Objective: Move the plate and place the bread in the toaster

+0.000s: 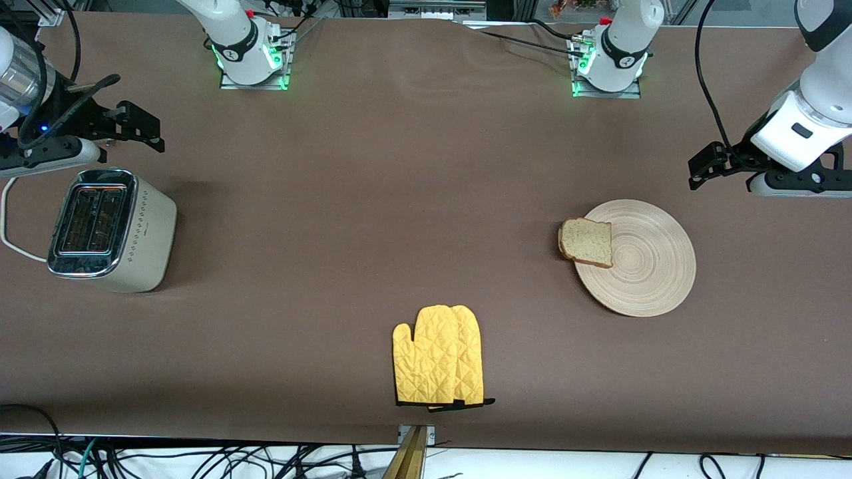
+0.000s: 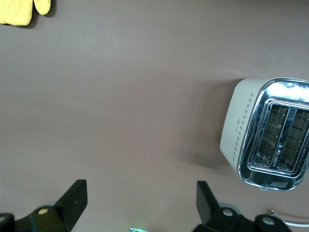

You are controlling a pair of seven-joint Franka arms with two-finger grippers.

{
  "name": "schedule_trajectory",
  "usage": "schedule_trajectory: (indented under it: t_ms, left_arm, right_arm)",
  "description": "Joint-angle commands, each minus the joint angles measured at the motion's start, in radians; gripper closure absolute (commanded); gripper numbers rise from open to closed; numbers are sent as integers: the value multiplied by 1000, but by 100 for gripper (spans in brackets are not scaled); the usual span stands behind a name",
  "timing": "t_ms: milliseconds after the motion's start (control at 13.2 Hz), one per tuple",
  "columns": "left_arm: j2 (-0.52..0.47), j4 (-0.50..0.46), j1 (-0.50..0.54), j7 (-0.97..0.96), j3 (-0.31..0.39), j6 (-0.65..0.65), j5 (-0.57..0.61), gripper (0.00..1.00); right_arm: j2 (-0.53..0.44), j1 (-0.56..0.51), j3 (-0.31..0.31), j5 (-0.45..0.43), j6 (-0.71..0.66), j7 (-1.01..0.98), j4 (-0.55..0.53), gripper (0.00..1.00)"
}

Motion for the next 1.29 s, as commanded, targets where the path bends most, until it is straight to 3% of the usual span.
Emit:
schedule_trajectory:
  t_ms: [0, 1215]
  left_arm:
    - [14, 30, 4, 22, -3, -6, -7, 0]
    - [42, 68, 3, 22, -4, -6, -9, 0]
  right_arm:
    - [-26, 0, 5, -1, -1, 12, -4, 0]
    - [-24, 6, 7, 4, -9, 11, 0, 0]
